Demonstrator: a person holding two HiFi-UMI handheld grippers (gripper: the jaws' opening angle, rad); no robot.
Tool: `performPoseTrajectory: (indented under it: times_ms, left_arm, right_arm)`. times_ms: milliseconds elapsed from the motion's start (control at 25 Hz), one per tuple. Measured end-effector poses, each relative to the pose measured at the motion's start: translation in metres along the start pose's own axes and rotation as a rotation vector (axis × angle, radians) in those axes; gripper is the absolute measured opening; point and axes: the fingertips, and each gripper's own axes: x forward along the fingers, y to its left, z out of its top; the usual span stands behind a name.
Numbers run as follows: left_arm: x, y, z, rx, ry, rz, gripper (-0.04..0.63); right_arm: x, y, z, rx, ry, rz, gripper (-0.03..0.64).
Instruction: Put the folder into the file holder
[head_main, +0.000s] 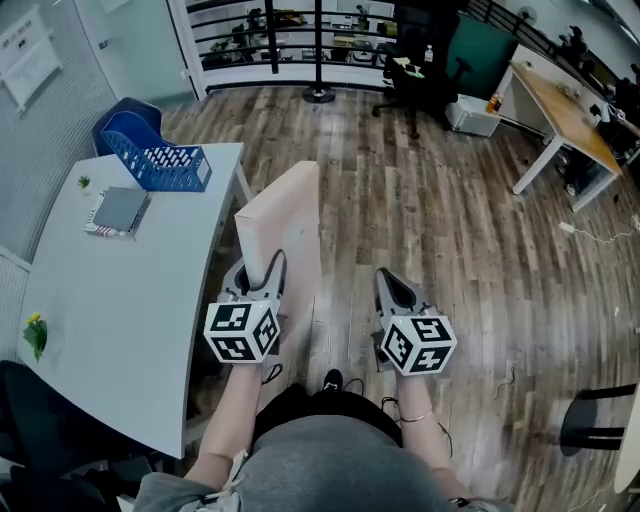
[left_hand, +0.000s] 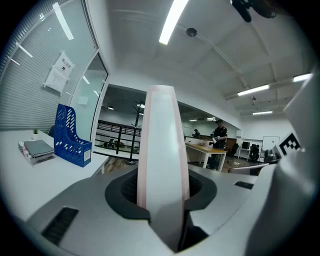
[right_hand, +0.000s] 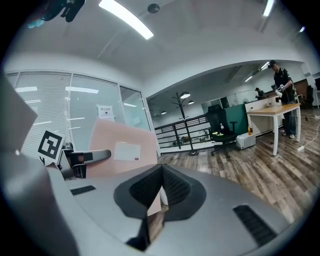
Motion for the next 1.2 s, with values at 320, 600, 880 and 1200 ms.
performPoseTrajectory:
  times_ms: [320,600,880,1200]
  left_arm:
    - [0.032,-0.007,0.007,0.002,-0.009,-0.001,0.150]
    - [0.087,0.017,0.017,-0.004,0.011,0.004,0.150]
    - [0.192,0.062,0.036,-0.025,0.018,-0.006,0.150]
    - [0.285,0.126,0.077,-0.033,0.012,0.005,0.150]
  right_arm:
    - [0.018,-0.030,0.010,0.022,-0.007,0.002,0.008]
    - [0.063,-0.050,0.025,0.042,0.001,-0.001,0.009]
    - [0.157,-0.092,0.059,0.046,0.011,-0.037,0.008]
    - [0.278,-0.101,0.103,0.062,0.038,-0.016,0.008]
